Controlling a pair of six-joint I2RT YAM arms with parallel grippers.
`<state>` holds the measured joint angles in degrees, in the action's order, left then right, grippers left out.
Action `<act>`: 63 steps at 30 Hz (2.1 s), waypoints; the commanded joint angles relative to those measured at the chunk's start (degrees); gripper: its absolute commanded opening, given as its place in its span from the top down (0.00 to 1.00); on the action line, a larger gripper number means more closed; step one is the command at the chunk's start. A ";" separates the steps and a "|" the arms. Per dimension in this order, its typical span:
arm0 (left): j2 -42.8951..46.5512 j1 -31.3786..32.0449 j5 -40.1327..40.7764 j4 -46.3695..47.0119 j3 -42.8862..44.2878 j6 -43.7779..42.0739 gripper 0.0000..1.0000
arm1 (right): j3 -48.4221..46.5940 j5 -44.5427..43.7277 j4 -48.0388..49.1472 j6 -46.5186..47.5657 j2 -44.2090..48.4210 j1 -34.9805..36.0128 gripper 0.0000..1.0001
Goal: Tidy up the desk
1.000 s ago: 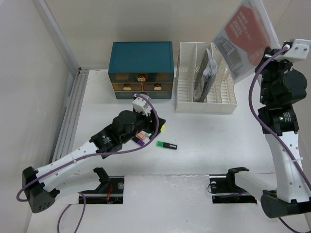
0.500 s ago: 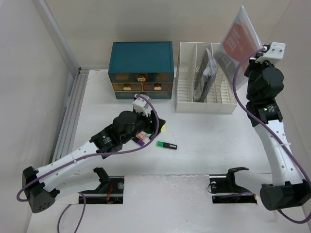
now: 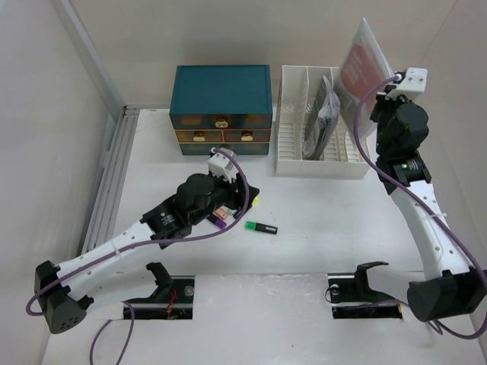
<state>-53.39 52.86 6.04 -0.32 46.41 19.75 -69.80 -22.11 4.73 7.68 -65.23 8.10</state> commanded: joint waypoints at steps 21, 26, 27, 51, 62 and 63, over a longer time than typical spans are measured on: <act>3.46 -0.13 -0.86 1.28 0.26 0.12 0.45 | 0.28 -0.84 6.52 -0.56 -7.37 5.09 1.00; 3.46 -0.13 -0.86 1.28 0.26 0.12 0.45 | 1.86 0.39 6.52 -1.09 -8.42 5.09 1.00; 3.46 -0.13 -0.86 1.28 0.26 0.12 0.45 | 2.38 0.40 6.52 -1.09 -8.42 5.09 1.00; 3.99 -0.13 8.35 0.76 3.94 -0.41 0.24 | -2.08 15.93 -4.80 7.87 1.32 5.09 0.00; -0.57 -8.46 14.61 -2.31 14.40 -0.94 0.00 | -4.31 56.44 -22.33 6.12 2.65 10.97 0.11; -2.93 -10.30 14.09 -2.93 15.19 -0.42 0.00 | -2.90 53.86 -20.92 5.51 2.65 10.97 0.18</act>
<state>-53.41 46.15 18.24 -2.17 57.93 19.51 -75.85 29.32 -12.43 14.00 -60.55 18.24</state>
